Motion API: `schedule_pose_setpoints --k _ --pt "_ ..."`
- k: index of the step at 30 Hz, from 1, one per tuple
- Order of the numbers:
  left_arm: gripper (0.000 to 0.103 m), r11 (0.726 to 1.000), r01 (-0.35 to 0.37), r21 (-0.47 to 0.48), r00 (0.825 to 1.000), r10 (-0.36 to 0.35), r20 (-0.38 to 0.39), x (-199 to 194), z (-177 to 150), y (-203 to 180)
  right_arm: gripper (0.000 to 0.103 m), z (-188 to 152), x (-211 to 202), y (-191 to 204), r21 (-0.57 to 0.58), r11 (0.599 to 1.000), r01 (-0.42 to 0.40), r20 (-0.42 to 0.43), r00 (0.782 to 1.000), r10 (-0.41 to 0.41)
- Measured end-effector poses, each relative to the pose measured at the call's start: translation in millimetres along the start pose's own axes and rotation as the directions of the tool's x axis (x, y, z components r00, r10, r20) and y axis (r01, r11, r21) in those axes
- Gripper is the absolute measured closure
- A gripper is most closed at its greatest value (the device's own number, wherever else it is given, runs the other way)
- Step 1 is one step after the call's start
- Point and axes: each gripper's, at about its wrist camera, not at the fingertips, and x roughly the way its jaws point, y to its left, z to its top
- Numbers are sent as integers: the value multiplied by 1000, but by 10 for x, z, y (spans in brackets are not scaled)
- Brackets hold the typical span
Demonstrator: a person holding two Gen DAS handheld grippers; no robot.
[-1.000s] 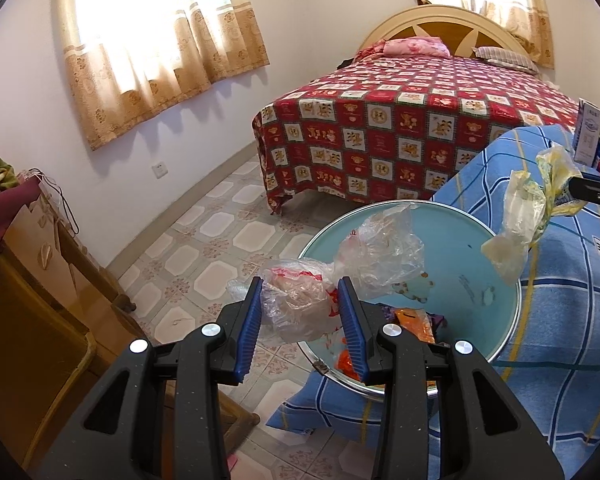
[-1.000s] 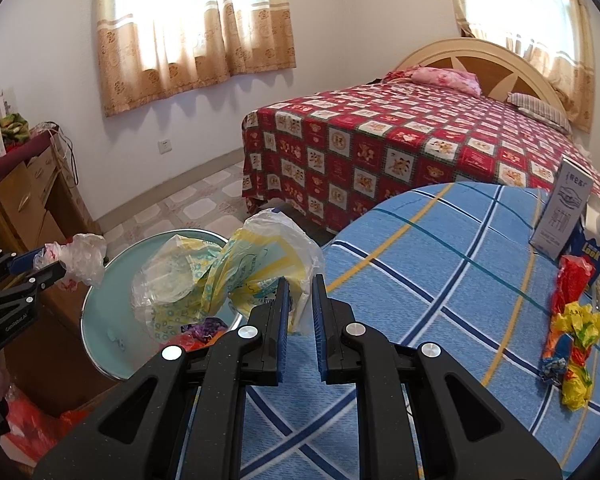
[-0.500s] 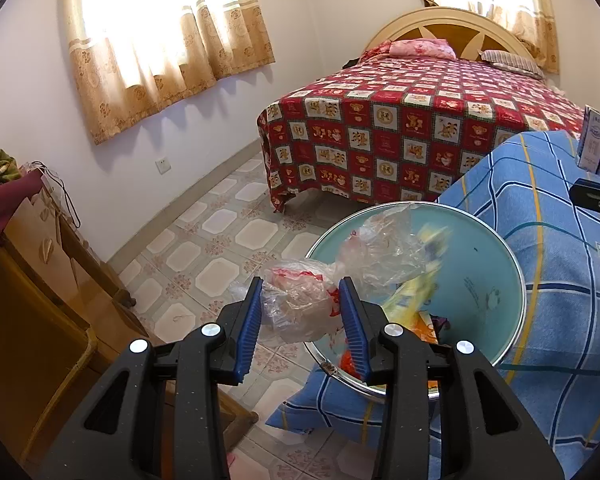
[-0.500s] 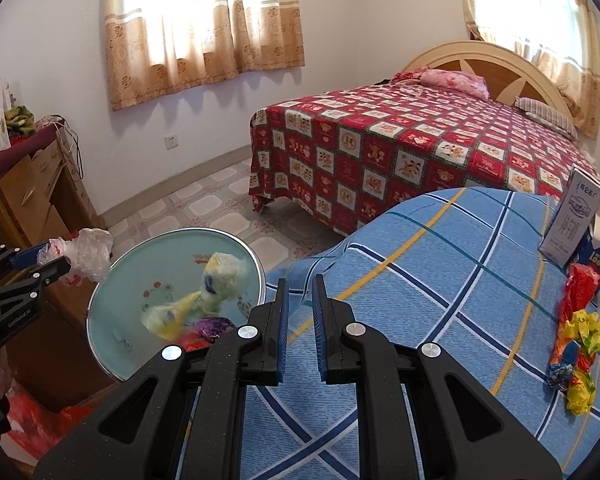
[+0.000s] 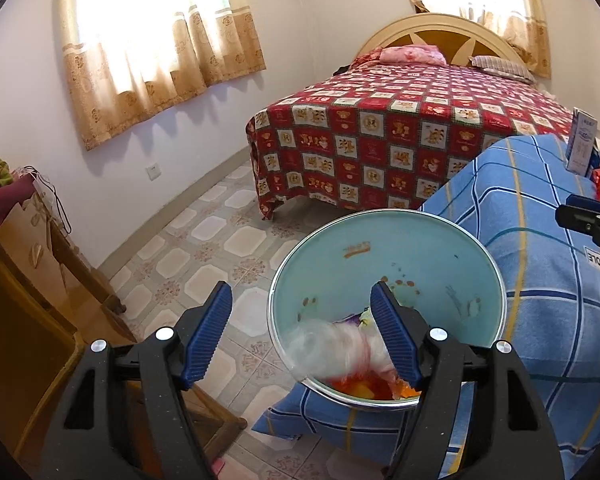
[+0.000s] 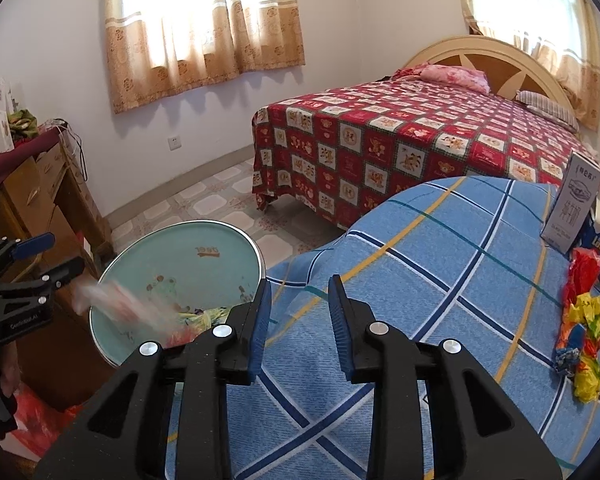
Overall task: Collect trash
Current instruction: 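Open both grippers to drop the clear bag and yellow-white bag into the bin, then move both open grippers back from the bin to the remaining wrappers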
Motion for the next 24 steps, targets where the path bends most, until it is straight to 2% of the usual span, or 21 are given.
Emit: schedule_pose_setpoints --k 3,16,21,24 --pt "31 1000 3 -3 1000 -3 0 -4 -3 3 59 -24 -16 -6 2 1000 2 5 1000 -2" --pt "9 1000 -10 10 1000 10 -16 16 -88 -119 47 -158 -92 -131 3 999 46 -12 999 -46" --pt "6 999 15 39 999 -14 -29 30 -142 -285 46 -264 -284 -402 22 994 109 -9 994 -109" --pt "6 998 27 54 999 -25 -36 55 -160 -389 46 -365 -506 -748 66 982 176 -4 984 -176"
